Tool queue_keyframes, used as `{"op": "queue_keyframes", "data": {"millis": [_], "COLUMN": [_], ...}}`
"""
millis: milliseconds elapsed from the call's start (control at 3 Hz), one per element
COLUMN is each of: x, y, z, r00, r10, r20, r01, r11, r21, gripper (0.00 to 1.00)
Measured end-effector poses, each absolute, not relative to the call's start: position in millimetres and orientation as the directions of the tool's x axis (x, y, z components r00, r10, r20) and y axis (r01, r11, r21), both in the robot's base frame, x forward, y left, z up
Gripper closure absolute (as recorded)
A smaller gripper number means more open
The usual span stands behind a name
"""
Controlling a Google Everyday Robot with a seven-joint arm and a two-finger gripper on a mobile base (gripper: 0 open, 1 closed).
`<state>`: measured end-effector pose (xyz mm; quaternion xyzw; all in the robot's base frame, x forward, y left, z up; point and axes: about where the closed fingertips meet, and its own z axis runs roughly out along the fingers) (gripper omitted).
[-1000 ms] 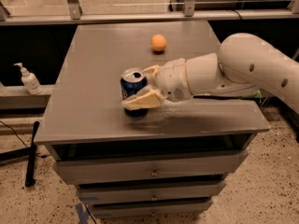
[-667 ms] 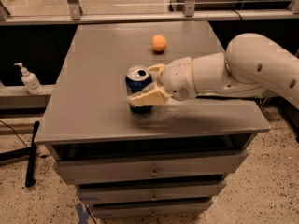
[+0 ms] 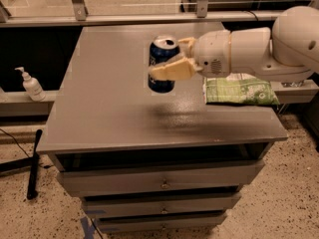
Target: Pick pepsi can
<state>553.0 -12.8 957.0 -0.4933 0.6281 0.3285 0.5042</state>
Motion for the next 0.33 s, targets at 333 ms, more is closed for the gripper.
{"op": "queue_keyframes", "data": {"millis": [333], "x": [554.4], "y": [-12.5], "z": [963.0], "r00": [-0.010], "r10": [-0.281], "r20": [-0.960], "r01": [-0.950], "r11": [0.303], "r21": [-0.079], "gripper": [1.00]}}
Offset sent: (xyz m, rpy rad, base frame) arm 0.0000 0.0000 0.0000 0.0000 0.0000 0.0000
